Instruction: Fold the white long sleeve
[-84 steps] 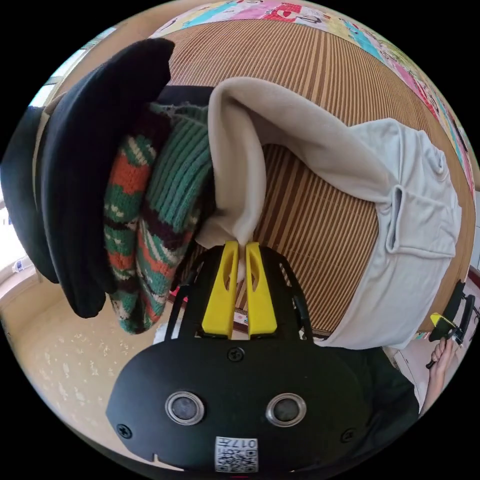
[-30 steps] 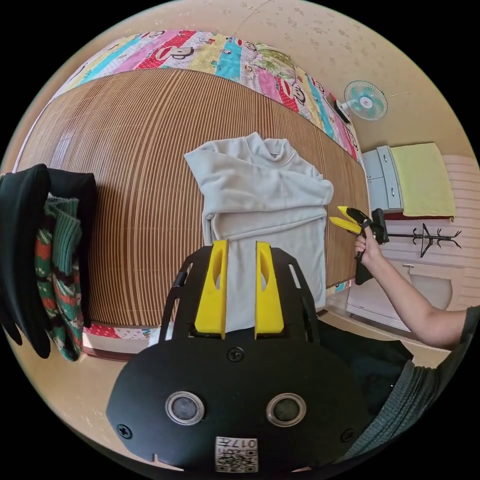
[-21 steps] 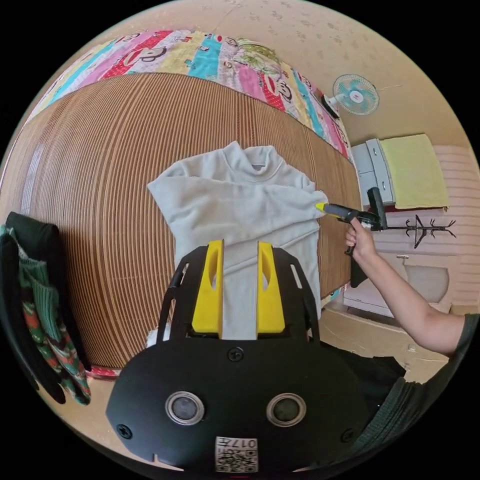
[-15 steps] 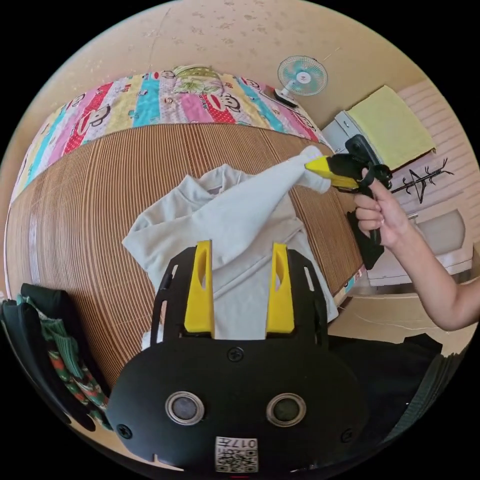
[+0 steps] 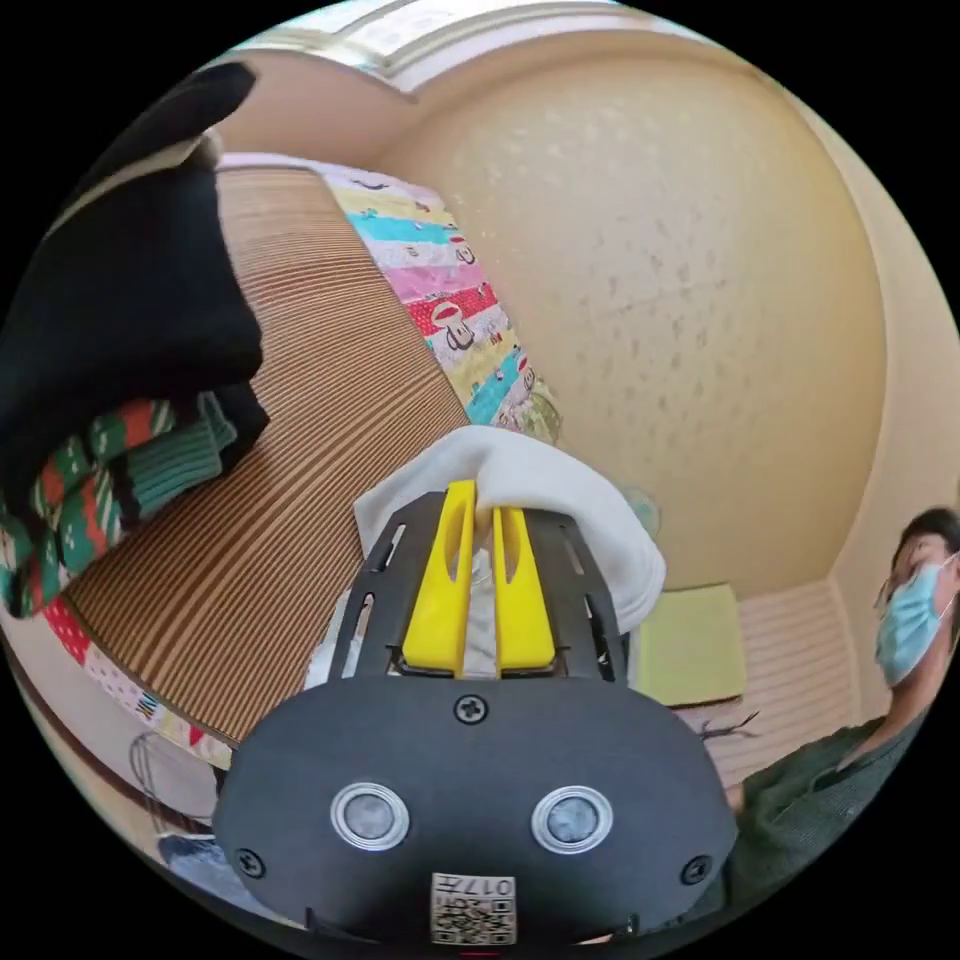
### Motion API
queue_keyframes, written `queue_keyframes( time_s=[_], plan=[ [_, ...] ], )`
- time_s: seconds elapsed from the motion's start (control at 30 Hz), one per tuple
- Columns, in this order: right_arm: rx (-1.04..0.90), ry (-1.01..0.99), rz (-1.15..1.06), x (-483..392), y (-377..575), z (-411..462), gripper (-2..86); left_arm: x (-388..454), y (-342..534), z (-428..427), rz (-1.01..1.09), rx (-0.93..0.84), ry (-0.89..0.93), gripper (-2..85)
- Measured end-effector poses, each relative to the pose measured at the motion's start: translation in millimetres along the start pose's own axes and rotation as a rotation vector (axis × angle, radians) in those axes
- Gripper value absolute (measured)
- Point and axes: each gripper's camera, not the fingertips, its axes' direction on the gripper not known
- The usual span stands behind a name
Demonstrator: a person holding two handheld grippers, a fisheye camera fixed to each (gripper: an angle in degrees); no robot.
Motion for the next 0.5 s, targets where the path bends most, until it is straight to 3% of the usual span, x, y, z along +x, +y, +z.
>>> queue_keyframes(
  time_s=[0.13, 0.27, 0.4, 0.5],
  plan=[
    [-0.092, 0.160, 0.002, -10, -33, 75, 12.4, -96, -18, -29, -0.271, 0.062, 0.066, 3.5],
    [-0.049, 0.264, -0.019, -21, -69, 106, 12.6, -109, -26, -34, -0.233, 0.062, -0.060, 3.9],
    [-0.219, 0.355, -0.039, -8, -97, 150, 8.6, -115, -38, -32, -0.212, 0.048, -0.092, 4.1],
    [-0.230, 0.410, -0.073, -12, -96, 152, 3.4, -120, -42, -36, -0.241, 0.084, -0.128, 7.5]
  ],
)
